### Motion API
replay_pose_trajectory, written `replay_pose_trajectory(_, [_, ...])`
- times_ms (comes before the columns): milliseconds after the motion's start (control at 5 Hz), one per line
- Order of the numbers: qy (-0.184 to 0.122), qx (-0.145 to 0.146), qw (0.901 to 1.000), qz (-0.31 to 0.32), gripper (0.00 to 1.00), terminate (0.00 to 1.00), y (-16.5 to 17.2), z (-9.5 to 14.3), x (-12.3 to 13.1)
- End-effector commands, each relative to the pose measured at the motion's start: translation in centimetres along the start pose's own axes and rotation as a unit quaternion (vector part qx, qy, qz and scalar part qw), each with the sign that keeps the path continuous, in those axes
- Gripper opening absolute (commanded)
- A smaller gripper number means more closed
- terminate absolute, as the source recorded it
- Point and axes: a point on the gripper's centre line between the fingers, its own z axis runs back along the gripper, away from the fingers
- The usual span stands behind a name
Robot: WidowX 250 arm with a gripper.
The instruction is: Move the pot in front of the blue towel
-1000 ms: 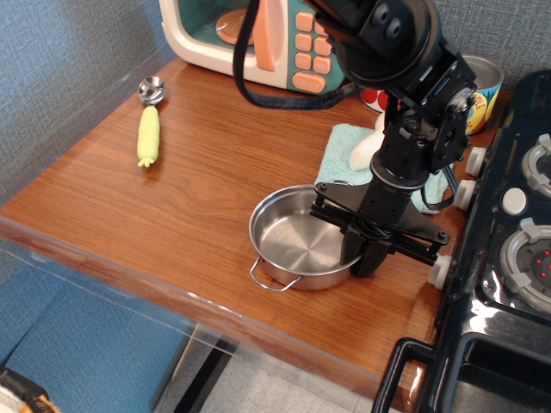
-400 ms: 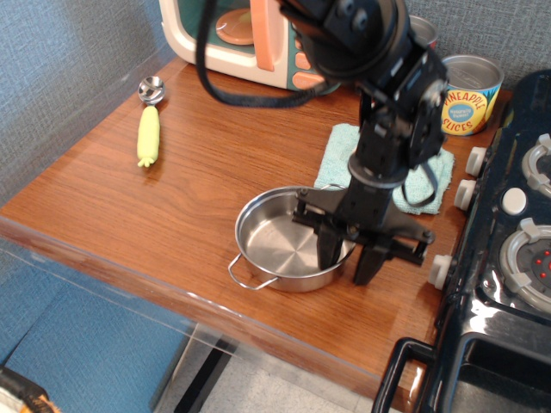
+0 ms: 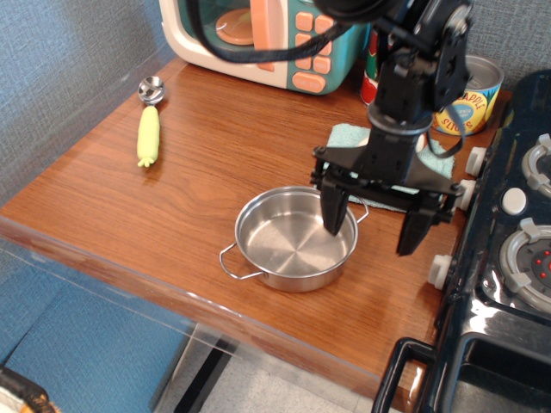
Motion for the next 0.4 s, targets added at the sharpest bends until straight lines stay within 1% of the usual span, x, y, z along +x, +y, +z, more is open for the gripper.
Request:
replay_pose_trajectory(0, [-0.020,-0.009,0.9998,-0.001,1.00,0.00,0.66,1.80,0.71])
replay_pose_trajectory(200, [-0.020,-0.009,0.9998,-0.001,1.00,1.00,0.66,1.80,0.71])
